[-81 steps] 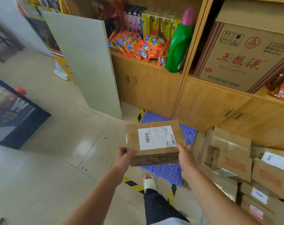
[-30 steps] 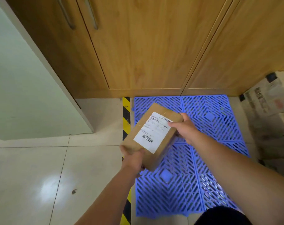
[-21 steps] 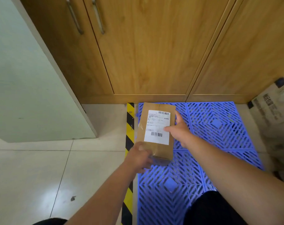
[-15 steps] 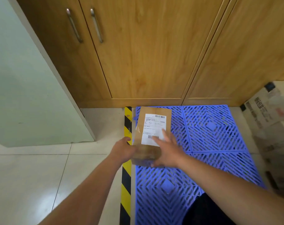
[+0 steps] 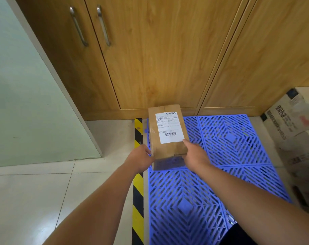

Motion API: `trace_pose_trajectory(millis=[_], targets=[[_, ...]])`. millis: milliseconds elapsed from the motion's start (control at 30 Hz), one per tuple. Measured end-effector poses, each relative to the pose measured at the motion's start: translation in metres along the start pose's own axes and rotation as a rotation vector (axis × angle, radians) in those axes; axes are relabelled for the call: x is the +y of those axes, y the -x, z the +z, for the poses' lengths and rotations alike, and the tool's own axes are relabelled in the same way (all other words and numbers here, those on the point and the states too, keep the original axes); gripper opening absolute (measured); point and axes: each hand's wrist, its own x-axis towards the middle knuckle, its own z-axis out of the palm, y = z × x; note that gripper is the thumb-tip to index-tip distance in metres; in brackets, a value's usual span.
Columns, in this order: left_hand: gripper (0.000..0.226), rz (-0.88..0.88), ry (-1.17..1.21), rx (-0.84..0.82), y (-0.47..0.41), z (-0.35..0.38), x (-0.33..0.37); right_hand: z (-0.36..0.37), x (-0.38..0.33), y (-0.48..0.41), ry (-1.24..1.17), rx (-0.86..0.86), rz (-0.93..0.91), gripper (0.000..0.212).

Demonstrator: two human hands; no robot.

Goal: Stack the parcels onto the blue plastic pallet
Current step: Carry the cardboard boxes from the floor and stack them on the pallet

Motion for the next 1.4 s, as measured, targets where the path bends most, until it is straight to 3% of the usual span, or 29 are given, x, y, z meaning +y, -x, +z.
trace_pose_trajectory(millis=[67,300,467,633,833,1000,1233,1400], targets=[[0.004,-0.112,0.267,-0.108,-0.001,0.000,0.003,0.005,0.003,-0.007,-0.111,0.012,0.008,0.066],[0.024,-0.211,0.823,-0.089,-0.013,-0.004,0.008,0.006,-0.016,-0.019,-0.310,0.073,0.022,0.060],[0.059,-0.186,0.858,-0.127,-0.018,-0.009,0.006,0.003,-0.023,-0.029,-0.374,0.096,0.044,0.059],[0.044,-0.169,0.988,-0.125,-0.019,-0.009,0.008,0.002,-0.028,-0.032,-0.432,0.122,0.078,0.061],[0.034,-0.176,0.979,-0.120,-0.022,-0.013,0.011,0.001,-0.029,-0.029,-0.435,0.123,0.066,0.059],[0.044,-0.172,0.963,-0.125,-0.021,-0.016,0.010,-0.001,-0.031,-0.025,-0.414,0.129,0.077,0.056],[0.038,-0.230,0.863,-0.094,-0.011,-0.019,0.019,-0.006,-0.031,-0.017,-0.445,0.118,0.062,0.053],[0.060,-0.250,0.723,-0.043,0.004,-0.025,0.026,-0.020,-0.029,0.003,-0.470,0.066,0.129,0.063]])
